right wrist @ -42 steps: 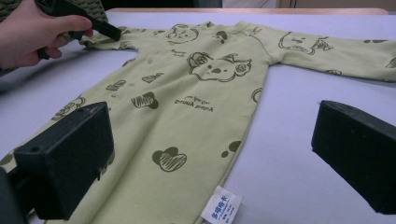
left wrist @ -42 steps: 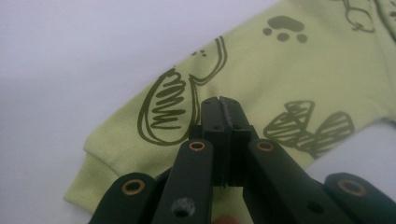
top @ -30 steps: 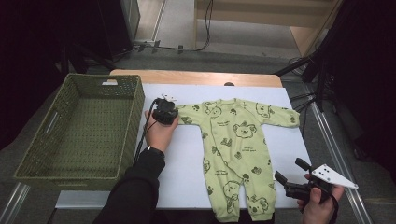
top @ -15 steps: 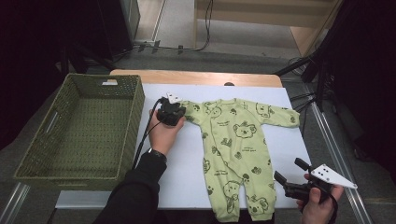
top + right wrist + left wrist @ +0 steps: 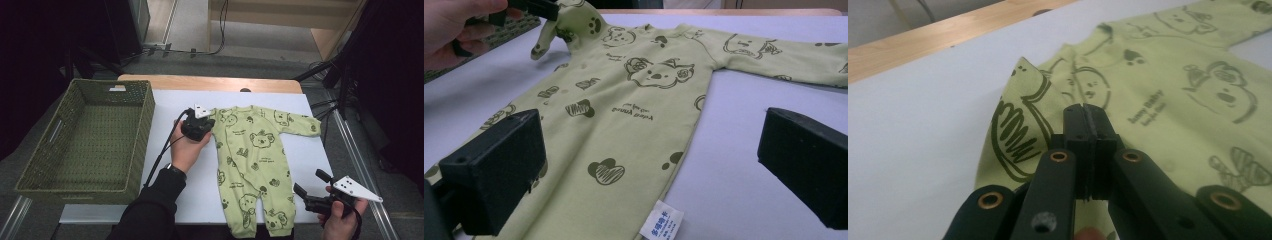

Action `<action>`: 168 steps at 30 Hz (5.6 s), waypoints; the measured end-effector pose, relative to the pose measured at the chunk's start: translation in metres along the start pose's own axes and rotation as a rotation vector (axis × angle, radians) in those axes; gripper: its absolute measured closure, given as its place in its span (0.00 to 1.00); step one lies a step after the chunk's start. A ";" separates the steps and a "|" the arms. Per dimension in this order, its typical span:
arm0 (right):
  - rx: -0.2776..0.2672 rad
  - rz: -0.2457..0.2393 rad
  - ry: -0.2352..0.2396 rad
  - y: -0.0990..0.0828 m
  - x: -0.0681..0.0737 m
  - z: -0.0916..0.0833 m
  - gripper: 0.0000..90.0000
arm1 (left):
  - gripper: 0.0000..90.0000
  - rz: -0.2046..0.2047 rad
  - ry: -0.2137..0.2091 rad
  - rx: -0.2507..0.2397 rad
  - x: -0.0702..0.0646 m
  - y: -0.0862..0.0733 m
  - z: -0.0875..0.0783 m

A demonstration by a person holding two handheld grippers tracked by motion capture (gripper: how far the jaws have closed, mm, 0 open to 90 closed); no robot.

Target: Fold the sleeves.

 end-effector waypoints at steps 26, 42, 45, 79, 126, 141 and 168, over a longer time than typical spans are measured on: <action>-0.001 -0.003 0.009 0.000 0.001 0.001 0.00 | 0.65 0.030 -0.204 0.066 -0.057 -0.016 0.012; 0.004 -0.006 0.008 0.000 0.002 0.002 0.00 | 0.50 -0.156 -0.122 0.162 -0.019 -0.049 0.004; 0.004 -0.008 0.009 0.000 0.001 0.001 0.00 | 0.79 -0.128 -0.139 0.144 -0.024 -0.046 0.004; 0.005 0.004 0.007 0.000 0.000 0.000 0.00 | 0.70 -0.148 0.006 0.104 0.004 -0.034 0.008; 0.006 0.006 0.003 -0.001 -0.003 0.000 0.00 | 0.92 -0.162 -0.041 0.170 0.016 -0.028 0.033; 0.010 0.009 0.003 -0.002 -0.003 0.001 0.00 | 0.61 -0.088 -0.120 0.114 -0.019 -0.020 0.011; 0.013 0.006 0.008 -0.002 -0.002 0.002 0.00 | 0.99 0.133 -0.267 0.121 -0.098 -0.046 -0.005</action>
Point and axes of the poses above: each handheld gripper's, and its own axes: z roughly forward along the jaws, y roughly out of its top, x roughly to its left, the point moved 6 cm from there along z, roughly forward along the jaws, and after that the axes turned 9 degrees about -x, right-handed, at the moved point
